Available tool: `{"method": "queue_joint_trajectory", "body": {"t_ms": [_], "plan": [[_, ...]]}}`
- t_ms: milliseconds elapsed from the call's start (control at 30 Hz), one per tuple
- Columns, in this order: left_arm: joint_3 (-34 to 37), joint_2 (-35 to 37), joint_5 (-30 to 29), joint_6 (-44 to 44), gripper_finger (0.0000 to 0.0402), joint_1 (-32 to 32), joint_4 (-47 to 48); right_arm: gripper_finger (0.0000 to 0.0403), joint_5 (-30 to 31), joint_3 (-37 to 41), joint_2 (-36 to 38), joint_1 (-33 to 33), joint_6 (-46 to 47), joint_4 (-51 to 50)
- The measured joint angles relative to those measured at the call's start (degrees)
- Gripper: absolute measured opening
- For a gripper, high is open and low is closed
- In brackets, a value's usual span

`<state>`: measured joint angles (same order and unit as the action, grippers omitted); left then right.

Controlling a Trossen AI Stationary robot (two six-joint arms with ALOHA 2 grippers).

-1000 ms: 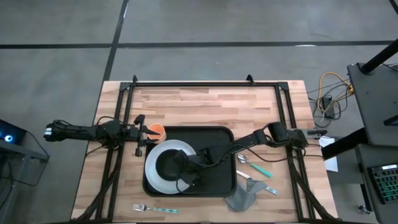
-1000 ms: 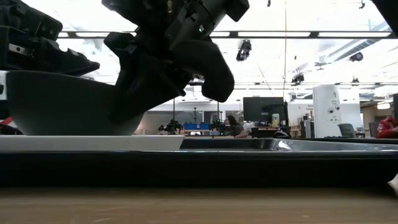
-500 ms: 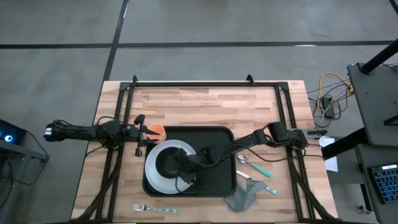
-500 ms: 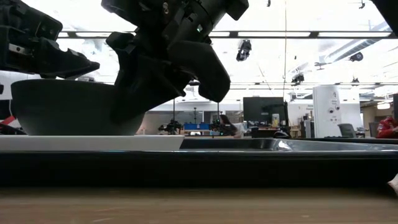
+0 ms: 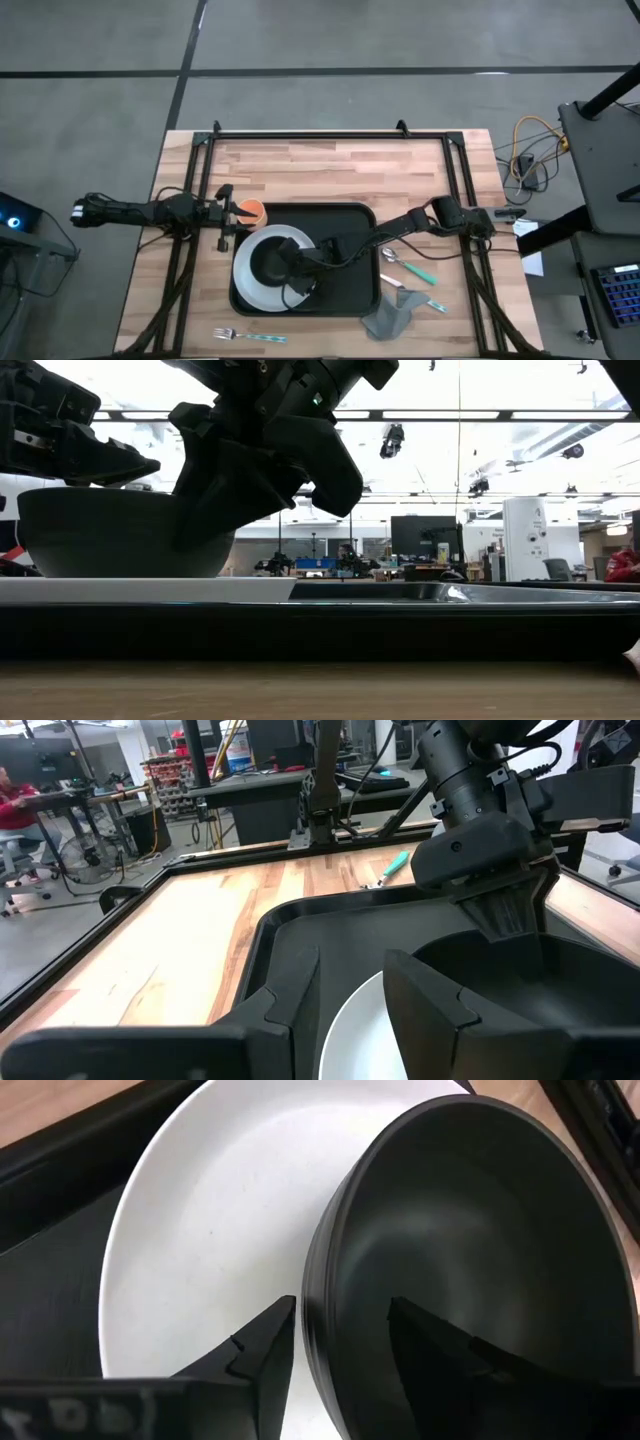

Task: Set up tray
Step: Put the table napkin on the tray

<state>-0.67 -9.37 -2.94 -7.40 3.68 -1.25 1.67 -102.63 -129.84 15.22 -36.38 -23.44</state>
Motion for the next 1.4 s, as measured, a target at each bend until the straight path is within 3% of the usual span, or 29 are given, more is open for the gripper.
{"method": "queue_joint_trajectory", "body": {"t_ms": [367,900,1400], "plan": [[0.0,0.0,0.0,0.0,0.0093,0.0,0.0,0.0162,0.0,0.0,1.8,0.0,1.1,-0.8],[0.0,0.0,0.0,0.0,0.0093,0.0,0.0,0.0161,0.0,0.0,5.3,0.0,5.6,-9.3],[0.0,0.0,0.0,0.0,0.0093,0.0,0.0,0.0153,-0.2,0.0,8.6,0.0,17.5,-22.1]]}}
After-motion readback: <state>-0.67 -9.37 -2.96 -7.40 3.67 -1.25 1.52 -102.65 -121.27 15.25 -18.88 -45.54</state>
